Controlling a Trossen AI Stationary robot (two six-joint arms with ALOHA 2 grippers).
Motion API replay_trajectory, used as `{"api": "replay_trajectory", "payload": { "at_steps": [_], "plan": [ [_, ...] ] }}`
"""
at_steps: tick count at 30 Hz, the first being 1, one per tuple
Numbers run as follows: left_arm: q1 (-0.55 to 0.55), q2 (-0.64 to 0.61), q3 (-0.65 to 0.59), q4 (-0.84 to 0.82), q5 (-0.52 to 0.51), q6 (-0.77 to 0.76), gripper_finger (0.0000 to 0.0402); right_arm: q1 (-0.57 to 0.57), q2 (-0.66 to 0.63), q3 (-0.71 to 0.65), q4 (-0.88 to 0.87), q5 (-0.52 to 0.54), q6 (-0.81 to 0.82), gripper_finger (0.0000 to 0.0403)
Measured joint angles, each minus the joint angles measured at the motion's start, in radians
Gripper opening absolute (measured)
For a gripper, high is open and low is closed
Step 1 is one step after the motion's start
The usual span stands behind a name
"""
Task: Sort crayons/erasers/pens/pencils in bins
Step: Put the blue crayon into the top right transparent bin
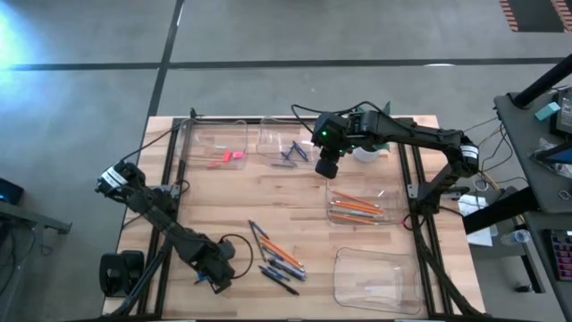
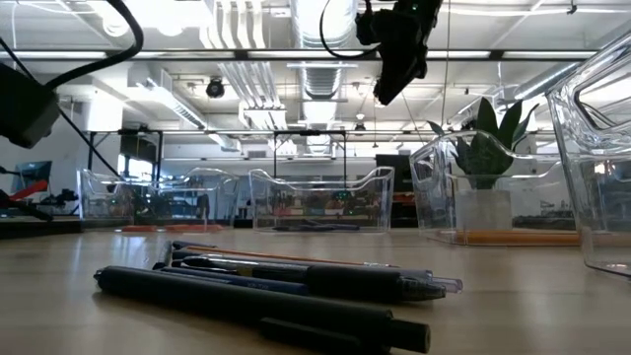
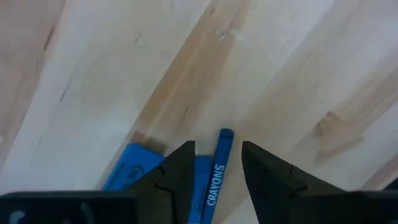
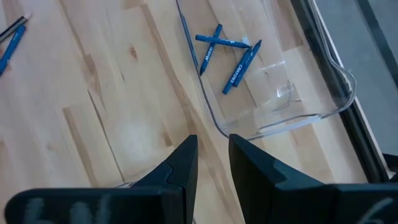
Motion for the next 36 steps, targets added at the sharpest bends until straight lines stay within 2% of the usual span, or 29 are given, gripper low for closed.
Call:
{"api": "replay_trajectory", "payload": {
  "at_steps": [13,26,36],
  "plan": [
    [-0.008,0.048,0.015,-0.007,0.041,-0.025,0.0115,0.000,0.000,0.000,0.001,0.000,0.002,0.0082],
    [-0.010,0.050,0.013,0.004,0.060,-0.028,0.0011,0.000,0.000,0.001,0.000,0.000,-0.001,0.0082],
    [-0.010,0.019,0.053,0.017,0.053,0.043,0.0007,0.000,0.000,0.001,0.000,0.000,-0.014,0.0082]
  ]
}}
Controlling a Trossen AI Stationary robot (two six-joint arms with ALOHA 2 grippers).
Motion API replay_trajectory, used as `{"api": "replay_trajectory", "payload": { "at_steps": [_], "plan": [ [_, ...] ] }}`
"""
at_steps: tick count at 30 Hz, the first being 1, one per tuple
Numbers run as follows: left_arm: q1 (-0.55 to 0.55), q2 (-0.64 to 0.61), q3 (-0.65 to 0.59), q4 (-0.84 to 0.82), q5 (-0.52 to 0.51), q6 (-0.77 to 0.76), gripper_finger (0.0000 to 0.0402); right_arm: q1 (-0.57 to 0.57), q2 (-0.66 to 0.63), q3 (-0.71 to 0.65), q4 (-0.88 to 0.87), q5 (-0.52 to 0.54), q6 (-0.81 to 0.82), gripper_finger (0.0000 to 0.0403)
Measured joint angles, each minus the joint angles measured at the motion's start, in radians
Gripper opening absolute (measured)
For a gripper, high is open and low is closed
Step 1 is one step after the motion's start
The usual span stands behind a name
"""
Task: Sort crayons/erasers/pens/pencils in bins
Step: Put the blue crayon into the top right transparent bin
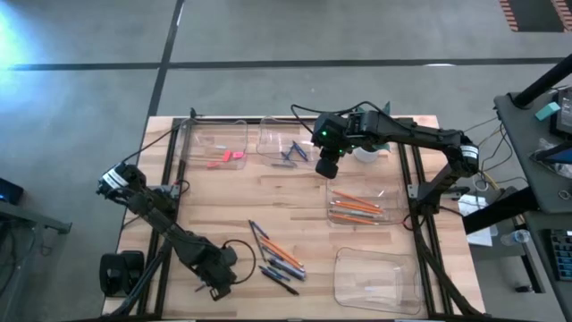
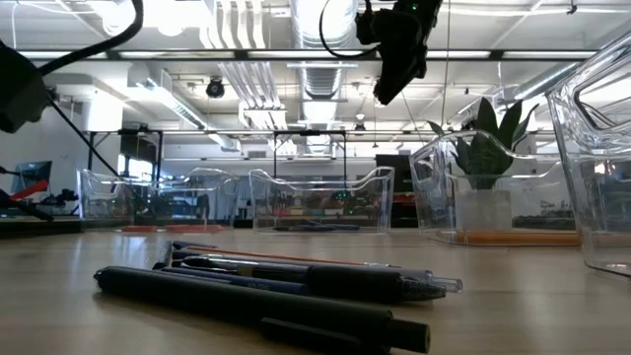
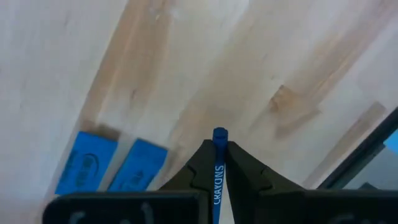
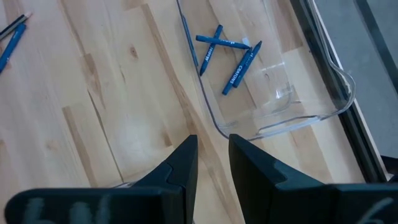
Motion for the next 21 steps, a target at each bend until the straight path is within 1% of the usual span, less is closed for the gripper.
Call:
{"api": "replay_trajectory", "payload": {
  "at_steps": [4,8,15,21],
  "plan": [
    [0.003,-0.023,-0.001,0.005,-0.008,0.060,0.0007,0.000,0.000,0.000,0.000,0.000,-0.002,0.0082],
    [0.011,-0.073,-0.001,0.026,-0.055,0.089,0.0007,0.000,0.000,0.000,-0.001,0.000,-0.003,0.0082],
    [0.069,-0.204,0.001,0.025,-0.185,0.156,0.0007,0.000,0.000,0.000,-0.015,-0.001,-0.014,0.0082],
    [0.178,-0.317,0.000,0.021,-0.316,0.277,0.0007,0.008,-0.003,0.000,-0.011,-0.011,-0.061,0.0082]
  ]
}}
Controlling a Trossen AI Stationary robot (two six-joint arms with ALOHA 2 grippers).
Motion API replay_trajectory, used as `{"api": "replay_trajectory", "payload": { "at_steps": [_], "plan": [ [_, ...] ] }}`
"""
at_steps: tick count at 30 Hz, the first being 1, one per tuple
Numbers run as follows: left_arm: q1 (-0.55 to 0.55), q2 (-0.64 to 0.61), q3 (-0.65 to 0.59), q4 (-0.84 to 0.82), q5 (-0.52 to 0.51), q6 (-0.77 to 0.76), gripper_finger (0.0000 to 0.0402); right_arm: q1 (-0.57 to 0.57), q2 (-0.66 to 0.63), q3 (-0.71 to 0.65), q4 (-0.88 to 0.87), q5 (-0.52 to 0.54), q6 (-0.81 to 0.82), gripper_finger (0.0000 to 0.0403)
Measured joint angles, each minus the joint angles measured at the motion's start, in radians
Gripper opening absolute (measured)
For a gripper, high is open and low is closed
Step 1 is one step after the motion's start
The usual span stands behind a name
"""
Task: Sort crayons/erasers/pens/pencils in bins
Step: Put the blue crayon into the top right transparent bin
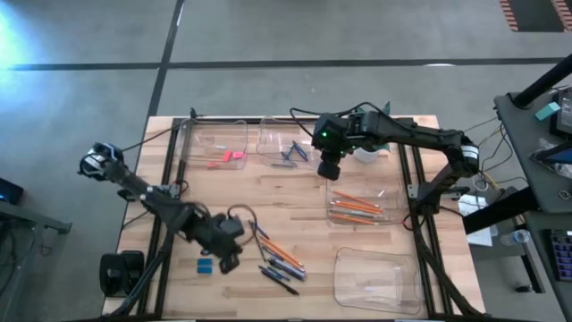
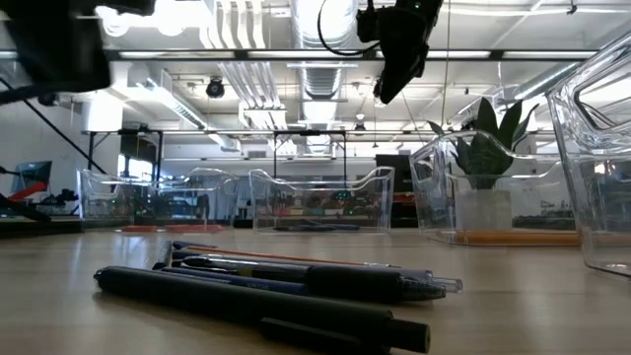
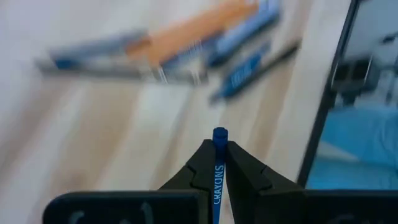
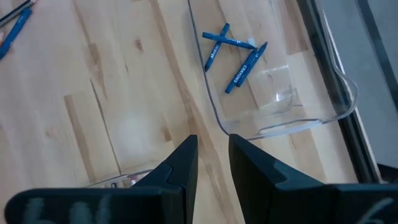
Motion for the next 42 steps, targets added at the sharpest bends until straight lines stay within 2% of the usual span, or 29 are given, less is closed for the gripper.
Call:
{"api": "replay_trajectory", "payload": {
  "at_steps": [8,11,14,19,24,29,33,39,42],
  "plan": [
    [0.234,-0.099,0.001,0.003,-0.058,0.217,0.0007,0.002,-0.035,0.000,0.004,-0.039,-0.076,0.0082],
    [0.339,-0.116,0.001,0.056,-0.072,0.307,0.0007,0.002,-0.063,0.000,0.005,-0.053,-0.121,0.0082],
    [0.452,-0.118,0.003,0.174,-0.083,0.410,0.0007,0.002,-0.099,0.000,0.029,-0.054,-0.146,0.0082],
    [0.613,-0.107,0.009,0.443,-0.083,0.597,0.0007,0.002,-0.139,0.000,0.197,-0.054,-0.091,0.0082],
    [0.733,-0.098,0.009,0.684,-0.092,0.683,0.0007,0.001,-0.151,0.000,0.287,-0.052,-0.035,0.0082],
    [0.793,-0.096,0.009,0.847,-0.097,0.759,0.0007,0.000,-0.131,0.000,0.395,-0.052,0.028,0.0082],
    [0.804,-0.096,0.015,0.865,-0.096,0.786,0.0007,-0.001,-0.106,0.000,0.439,-0.053,0.085,0.0088],
    [0.804,-0.103,0.014,0.862,-0.111,0.789,0.0007,0.000,-0.096,0.019,0.453,-0.059,0.155,0.0139],
    [0.804,-0.108,0.014,0.863,-0.112,0.788,0.0007,-0.001,-0.097,0.049,0.455,-0.112,0.165,0.0169]
  ]
}}
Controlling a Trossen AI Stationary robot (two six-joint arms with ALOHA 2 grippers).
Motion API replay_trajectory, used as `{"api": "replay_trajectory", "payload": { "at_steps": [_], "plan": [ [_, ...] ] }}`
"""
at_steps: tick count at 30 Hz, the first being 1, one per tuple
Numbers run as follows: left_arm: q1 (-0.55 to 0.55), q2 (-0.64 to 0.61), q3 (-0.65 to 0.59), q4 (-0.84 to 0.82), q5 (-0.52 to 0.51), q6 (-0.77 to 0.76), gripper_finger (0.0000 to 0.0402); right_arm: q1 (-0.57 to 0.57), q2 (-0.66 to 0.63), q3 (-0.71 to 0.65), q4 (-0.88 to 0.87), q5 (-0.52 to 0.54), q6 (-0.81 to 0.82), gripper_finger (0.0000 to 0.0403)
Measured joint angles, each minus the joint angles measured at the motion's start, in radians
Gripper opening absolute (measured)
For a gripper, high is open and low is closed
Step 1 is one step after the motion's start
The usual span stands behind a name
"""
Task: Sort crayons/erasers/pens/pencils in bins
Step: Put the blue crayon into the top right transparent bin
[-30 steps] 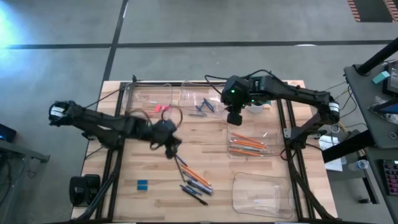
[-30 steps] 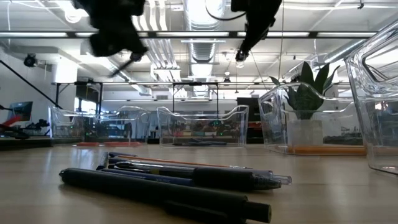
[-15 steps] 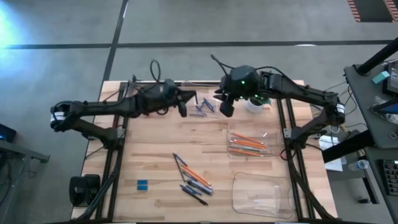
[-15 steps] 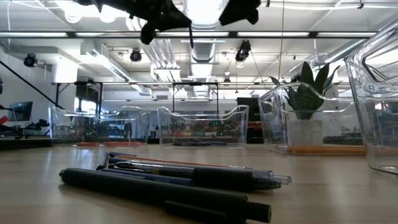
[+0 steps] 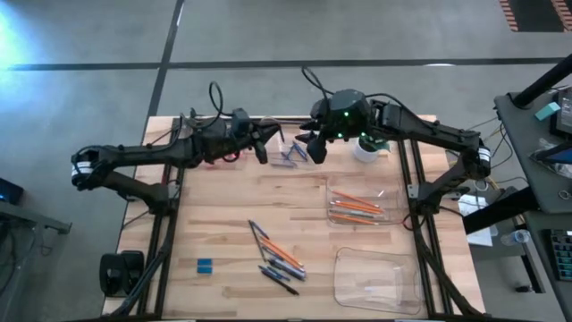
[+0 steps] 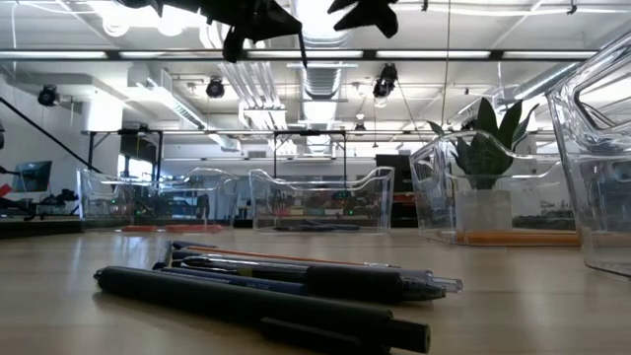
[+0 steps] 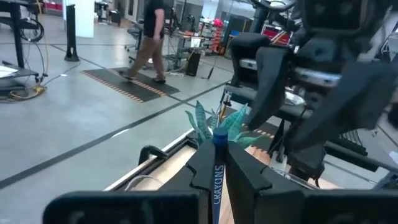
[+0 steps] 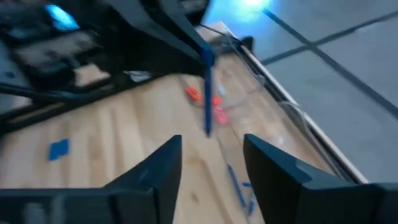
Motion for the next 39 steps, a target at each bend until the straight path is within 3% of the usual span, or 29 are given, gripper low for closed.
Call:
{"api": "replay_trajectory", "payload": {
  "at_steps": [7,11,22,29,39],
  "plan": [
    [-0.012,-0.004,0.008,0.039,0.031,-0.011,0.0007,0.013,0.001,0.013,0.045,-0.169,0.001,0.0212],
    [-0.038,-0.017,0.008,0.098,0.087,-0.011,0.0007,0.019,0.000,0.013,0.048,-0.175,-0.015,0.0214],
    [-0.086,-0.023,0.008,0.143,0.095,-0.002,0.0007,0.063,0.000,0.013,0.059,-0.179,-0.171,0.0215],
    [-0.104,-0.023,0.006,0.225,0.162,-0.003,0.0007,0.081,0.001,0.013,0.105,-0.168,-0.155,0.0215],
    [-0.121,-0.018,0.002,0.257,0.164,-0.005,0.0007,0.088,0.027,0.012,0.156,-0.168,-0.115,0.0209]
  ]
}}
